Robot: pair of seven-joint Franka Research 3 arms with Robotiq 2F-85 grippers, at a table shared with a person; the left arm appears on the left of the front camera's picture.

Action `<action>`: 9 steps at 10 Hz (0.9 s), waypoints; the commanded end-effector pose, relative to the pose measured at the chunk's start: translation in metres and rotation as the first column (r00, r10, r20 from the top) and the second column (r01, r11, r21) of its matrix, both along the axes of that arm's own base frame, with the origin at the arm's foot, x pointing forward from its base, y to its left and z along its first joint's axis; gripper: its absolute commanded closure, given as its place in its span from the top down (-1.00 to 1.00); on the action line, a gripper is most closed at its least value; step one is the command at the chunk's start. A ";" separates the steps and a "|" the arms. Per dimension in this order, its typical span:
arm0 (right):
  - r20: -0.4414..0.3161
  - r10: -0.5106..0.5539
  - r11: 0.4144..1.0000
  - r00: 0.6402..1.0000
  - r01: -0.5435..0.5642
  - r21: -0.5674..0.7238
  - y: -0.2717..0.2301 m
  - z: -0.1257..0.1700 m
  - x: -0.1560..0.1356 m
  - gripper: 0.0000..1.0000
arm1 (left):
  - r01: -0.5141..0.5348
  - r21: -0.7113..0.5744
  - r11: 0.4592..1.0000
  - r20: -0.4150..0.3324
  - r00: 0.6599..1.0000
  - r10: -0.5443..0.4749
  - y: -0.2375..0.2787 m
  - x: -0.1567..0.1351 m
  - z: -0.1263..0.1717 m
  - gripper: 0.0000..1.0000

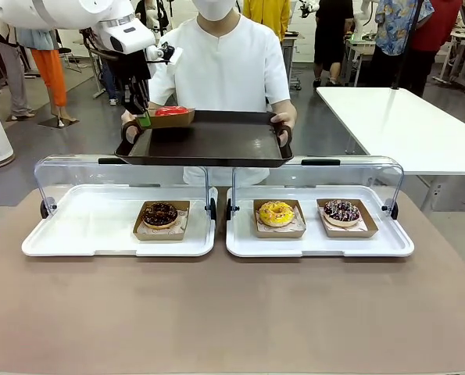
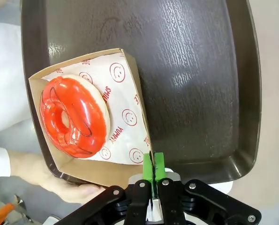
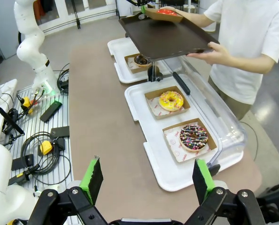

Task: Provide the desired donut to the person.
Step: Place the picked Paper togo box onto the Handle tray extended by the person.

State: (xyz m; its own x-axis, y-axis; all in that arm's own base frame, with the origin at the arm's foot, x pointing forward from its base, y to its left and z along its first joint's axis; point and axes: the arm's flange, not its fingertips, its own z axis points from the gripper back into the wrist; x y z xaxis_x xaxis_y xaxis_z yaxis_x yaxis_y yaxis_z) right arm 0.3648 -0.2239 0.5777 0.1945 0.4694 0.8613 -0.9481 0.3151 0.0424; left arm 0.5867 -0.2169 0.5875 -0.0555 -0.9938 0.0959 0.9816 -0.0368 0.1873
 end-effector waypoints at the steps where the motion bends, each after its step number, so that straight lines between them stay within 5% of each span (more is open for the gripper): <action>1: -0.006 -0.010 1.000 1.000 0.010 -0.005 0.000 0.000 0.001 1.00 | -0.021 0.015 1.000 -0.013 1.000 0.021 -0.001 0.004 0.004 -0.98; 7: -0.006 -0.010 1.000 1.000 0.010 -0.005 0.000 0.000 0.001 1.00 | 0.022 0.063 0.998 -0.063 0.998 -0.017 -0.002 0.005 0.000 -0.98; 8: -0.006 -0.010 1.000 1.000 0.010 -0.005 0.000 0.000 0.001 1.00 | 0.027 0.067 0.997 -0.058 0.998 -0.023 -0.003 0.004 0.001 -0.59; 9: -0.006 -0.010 1.000 1.000 0.010 -0.005 0.000 0.000 0.001 1.00 | 0.029 0.067 0.997 -0.056 0.998 -0.025 -0.003 0.003 0.001 -0.59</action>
State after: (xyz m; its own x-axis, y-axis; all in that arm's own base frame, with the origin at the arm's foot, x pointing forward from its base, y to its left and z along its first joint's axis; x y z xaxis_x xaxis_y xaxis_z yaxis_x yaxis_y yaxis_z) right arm 0.3648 -0.2239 0.5777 0.1945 0.4694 0.8613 -0.9481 0.3151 0.0423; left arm 0.5852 -0.2199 0.5839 -0.0712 -0.9965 0.0442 0.9896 -0.0650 0.1282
